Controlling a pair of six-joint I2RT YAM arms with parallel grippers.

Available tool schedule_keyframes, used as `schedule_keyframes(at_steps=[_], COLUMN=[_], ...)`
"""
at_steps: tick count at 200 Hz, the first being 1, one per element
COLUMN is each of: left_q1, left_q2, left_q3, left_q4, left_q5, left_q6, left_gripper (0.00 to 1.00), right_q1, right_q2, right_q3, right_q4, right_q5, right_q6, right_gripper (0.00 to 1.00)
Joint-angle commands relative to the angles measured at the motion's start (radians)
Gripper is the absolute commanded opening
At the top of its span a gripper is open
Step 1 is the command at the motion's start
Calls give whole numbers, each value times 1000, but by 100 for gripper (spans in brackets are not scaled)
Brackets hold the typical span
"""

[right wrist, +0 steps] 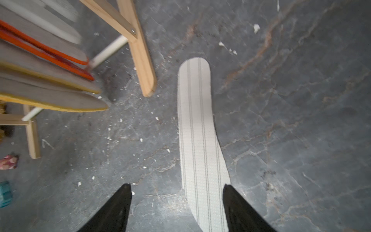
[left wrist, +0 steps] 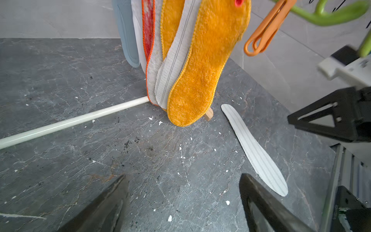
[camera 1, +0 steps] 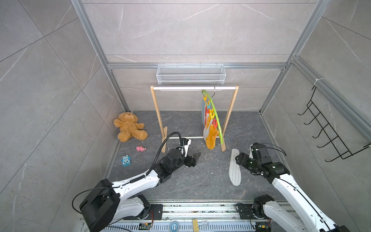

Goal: Take the shoe insoles off the hanger
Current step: Place the insole at the center of the board, then remove the insole from the hanger.

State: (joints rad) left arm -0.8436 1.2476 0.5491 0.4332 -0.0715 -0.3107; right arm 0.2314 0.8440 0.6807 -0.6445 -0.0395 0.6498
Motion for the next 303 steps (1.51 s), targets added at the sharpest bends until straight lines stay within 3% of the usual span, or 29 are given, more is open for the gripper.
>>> schedule_keyframes(at_steps=[1,89,178,303], left_q1=[-32,-105,-165,-168], left_q2=[72,374,630,848], left_q3=[47,151,296,455], left_q4=[131,326,421,434], left_q5=[-73,-144,-341,-500], left_q6=[22,5,-15,-80], left_gripper=[89,90,89,88], right_q1=[-1,-1,0,-1], right_q2=[-30,-52,-74,-82], right_q3=[59,154,157,158], right_q4=[67,71,53,26], right_q5=[-44,-70,-60,-65], right_q6=[-44,-99,-107,-104], right_gripper=[78,88,100,100])
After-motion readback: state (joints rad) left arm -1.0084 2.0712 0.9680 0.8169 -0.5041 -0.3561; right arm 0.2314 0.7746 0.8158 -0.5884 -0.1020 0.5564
